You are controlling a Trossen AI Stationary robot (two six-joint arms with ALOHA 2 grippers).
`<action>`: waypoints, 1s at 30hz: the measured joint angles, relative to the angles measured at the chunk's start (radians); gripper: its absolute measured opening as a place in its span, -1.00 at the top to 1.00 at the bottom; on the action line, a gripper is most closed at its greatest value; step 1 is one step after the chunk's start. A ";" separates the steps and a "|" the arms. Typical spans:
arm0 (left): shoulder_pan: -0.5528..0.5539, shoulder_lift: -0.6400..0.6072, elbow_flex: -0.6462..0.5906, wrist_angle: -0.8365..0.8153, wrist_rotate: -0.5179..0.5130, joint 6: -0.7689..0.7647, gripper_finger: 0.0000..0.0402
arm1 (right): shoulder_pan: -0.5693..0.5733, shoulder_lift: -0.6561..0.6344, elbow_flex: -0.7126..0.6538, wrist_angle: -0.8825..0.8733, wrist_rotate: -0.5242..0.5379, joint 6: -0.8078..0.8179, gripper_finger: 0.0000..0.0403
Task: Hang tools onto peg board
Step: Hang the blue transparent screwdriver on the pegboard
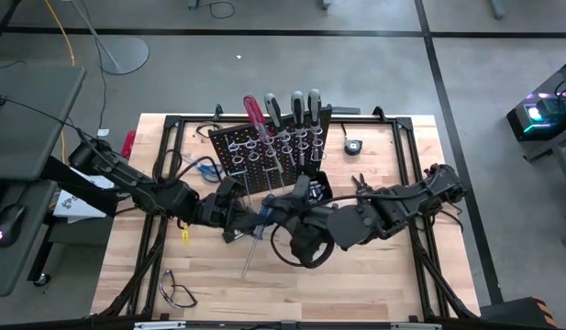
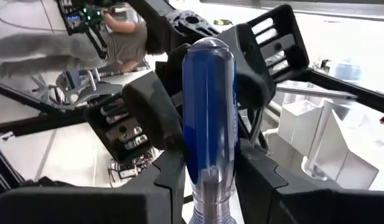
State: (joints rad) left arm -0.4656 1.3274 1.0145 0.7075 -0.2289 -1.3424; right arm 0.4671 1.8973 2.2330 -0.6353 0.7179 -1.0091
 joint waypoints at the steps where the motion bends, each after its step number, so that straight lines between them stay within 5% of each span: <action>1: 0.000 -0.005 0.000 -0.006 -0.006 0.008 0.54 | 0.000 0.000 0.000 0.006 0.014 0.004 0.15; 18: 0.000 -0.192 -0.001 -0.286 -0.153 0.173 0.61 | -0.011 0.005 -0.003 0.003 0.166 0.110 0.06; 30: 0.002 -0.362 0.003 -0.340 -0.300 0.373 0.61 | -0.018 -0.011 -0.003 -0.054 0.236 0.161 0.06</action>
State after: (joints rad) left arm -0.4641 0.9655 1.0175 0.3680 -0.5291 -0.9693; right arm 0.4496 1.8863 2.2303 -0.6892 0.9535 -0.8481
